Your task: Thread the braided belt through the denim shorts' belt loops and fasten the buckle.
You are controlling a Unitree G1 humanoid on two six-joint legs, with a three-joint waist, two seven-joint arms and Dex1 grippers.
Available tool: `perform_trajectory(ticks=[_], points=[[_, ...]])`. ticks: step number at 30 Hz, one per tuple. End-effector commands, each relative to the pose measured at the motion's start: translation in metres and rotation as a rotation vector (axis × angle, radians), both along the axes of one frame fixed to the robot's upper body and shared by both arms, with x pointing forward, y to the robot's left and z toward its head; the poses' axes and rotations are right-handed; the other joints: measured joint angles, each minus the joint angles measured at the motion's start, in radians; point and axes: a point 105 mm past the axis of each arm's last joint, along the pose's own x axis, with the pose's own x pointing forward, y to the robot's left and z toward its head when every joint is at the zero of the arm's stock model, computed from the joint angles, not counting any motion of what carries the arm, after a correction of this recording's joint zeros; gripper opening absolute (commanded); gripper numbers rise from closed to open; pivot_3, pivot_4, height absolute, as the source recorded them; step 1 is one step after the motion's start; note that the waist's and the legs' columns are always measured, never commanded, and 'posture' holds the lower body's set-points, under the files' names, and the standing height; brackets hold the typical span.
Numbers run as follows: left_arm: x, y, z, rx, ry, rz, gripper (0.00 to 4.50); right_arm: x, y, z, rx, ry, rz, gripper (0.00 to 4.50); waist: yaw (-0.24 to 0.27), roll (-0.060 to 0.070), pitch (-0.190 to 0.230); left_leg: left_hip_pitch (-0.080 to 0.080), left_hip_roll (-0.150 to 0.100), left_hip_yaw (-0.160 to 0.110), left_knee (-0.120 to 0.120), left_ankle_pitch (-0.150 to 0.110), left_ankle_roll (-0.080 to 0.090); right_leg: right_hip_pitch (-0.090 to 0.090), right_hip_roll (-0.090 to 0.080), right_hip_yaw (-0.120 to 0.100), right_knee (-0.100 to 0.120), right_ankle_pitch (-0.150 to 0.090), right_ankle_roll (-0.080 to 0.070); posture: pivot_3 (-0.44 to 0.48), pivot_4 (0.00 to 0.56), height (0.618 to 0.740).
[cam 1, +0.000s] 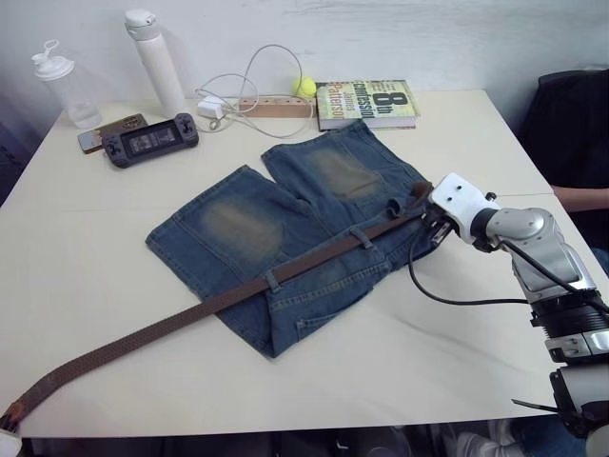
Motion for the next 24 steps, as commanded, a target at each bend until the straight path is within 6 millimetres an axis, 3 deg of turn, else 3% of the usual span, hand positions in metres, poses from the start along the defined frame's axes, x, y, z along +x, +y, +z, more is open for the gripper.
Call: perform_trajectory(ticks=[1,3,10,15,18,24], points=[[-0.055,0.018,-0.016,-0.005,0.115,0.237,0.0,0.0,-0.031,0.022,0.004,-0.068,-0.123,0.02,0.001,0.0,0.0,0.0,0.0,0.0,0.0,0.0,0.0,0.0,0.0,0.0,0.0,0.0,0.0,0.0,0.15,0.735],[-0.056,0.012,-0.021,-0.028,0.105,0.249,0.0,0.0,-0.03,0.022,0.006,-0.068,-0.123,0.02,0.001,0.0,0.0,0.0,0.0,0.0,0.0,0.0,0.0,0.0,0.0,0.0,0.0,0.0,0.0,0.0,0.15,0.735],[0.009,-0.06,-0.015,-0.219,-0.047,-0.157,0.0,0.001,-0.017,0.023,0.038,-0.063,-0.081,0.02,0.015,0.002,-0.001,0.0,0.0,0.0,0.001,0.0,0.0,0.0,-0.001,0.0,0.0,0.0,0.0,0.0,0.15,0.735],[0.027,-0.069,-0.002,-0.263,-0.126,-0.229,0.0,0.0,-0.007,0.024,0.059,-0.064,-0.04,0.02,0.028,0.003,-0.001,0.0,-0.001,0.0,0.001,0.0,0.0,0.0,-0.001,-0.001,-0.001,0.0,0.0,0.0,0.15,0.735],[0.025,-0.069,0.004,-0.322,-0.158,-0.254,1.17,-0.002,-0.002,0.025,0.064,-0.053,-0.008,0.0,0.027,0.002,-0.001,-0.001,-0.001,0.0,0.001,0.0,0.0,0.0,-0.001,-0.001,-0.001,0.0,0.0,0.0,0.15,0.735],[0.017,-0.087,0.006,-0.452,-0.073,-0.42,3.69,-0.008,0.003,0.032,0.054,-0.037,0.051,0.0,0.022,0.002,-0.001,-0.001,-0.001,0.0,0.002,0.0,0.0,0.0,-0.001,-0.001,-0.001,0.0,0.0,0.0,0.15,0.735]])
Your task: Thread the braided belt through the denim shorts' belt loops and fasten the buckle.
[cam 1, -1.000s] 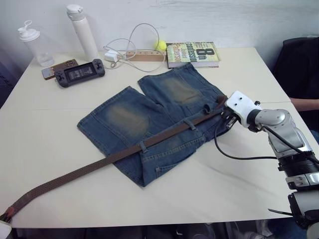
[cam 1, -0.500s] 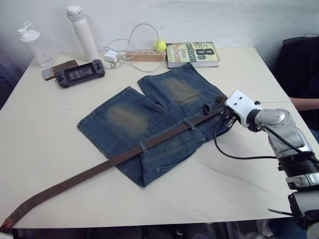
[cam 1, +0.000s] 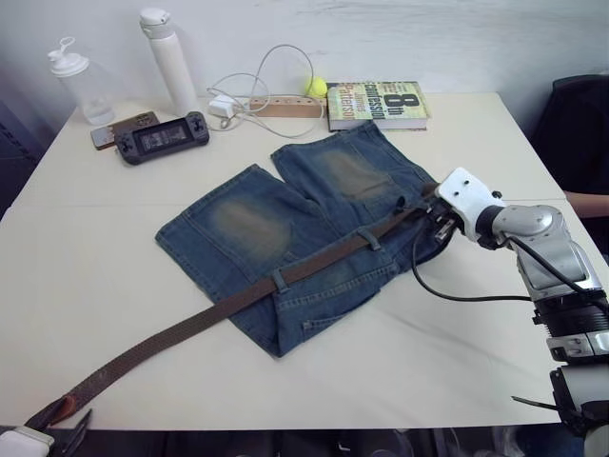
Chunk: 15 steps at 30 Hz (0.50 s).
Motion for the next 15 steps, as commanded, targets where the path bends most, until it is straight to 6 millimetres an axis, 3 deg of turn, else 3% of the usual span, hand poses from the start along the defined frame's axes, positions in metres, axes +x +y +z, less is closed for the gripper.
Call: perform_trajectory(ticks=[1,2,5,9,15], points=[[-0.01,-0.015,0.001,-0.013,0.055,-0.149,4.14,-0.005,0.001,0.024,0.002,-0.045,0.036,0.0,-0.002,0.0,0.0,0.0,0.0,0.0,0.0,0.0,0.0,0.0,0.0,0.0,0.0,0.0,0.0,0.0,0.15,0.735],[-0.012,-0.021,0.003,0.005,0.062,-0.206,4.45,-0.007,0.001,0.025,-0.009,-0.034,0.052,0.0,-0.002,0.0,0.0,0.0,0.0,0.0,0.001,0.0,0.0,0.0,0.0,0.0,0.0,0.0,0.0,0.0,0.15,0.735],[-0.003,-0.029,0.014,0.038,0.02,-0.278,4.45,-0.015,0.002,0.03,0.01,0.009,0.085,0.0,-0.001,0.0,0.0,0.0,0.0,0.0,0.001,0.0,0.001,0.0,0.0,0.0,0.0,0.0,0.0,0.0,0.15,0.735],[0.034,-0.055,0.033,0.035,-0.081,-0.383,4.5,-0.028,-0.001,0.044,0.007,0.055,0.123,1.43,0.006,-0.001,0.001,-0.001,0.0,-0.001,0.002,-0.001,0.001,0.0,0.0,-0.001,0.0,0.0,0.0,0.0,0.15,0.735],[0.074,-0.112,0.055,-0.17,-0.095,-0.53,4.5,-0.027,-0.003,0.072,-0.095,-0.042,0.156,4.36,-0.003,-0.001,0.001,-0.001,0.0,-0.001,0.004,0.001,-0.002,0.001,0.0,0.0,0.0,0.0,0.0,0.0,0.15,0.735]])
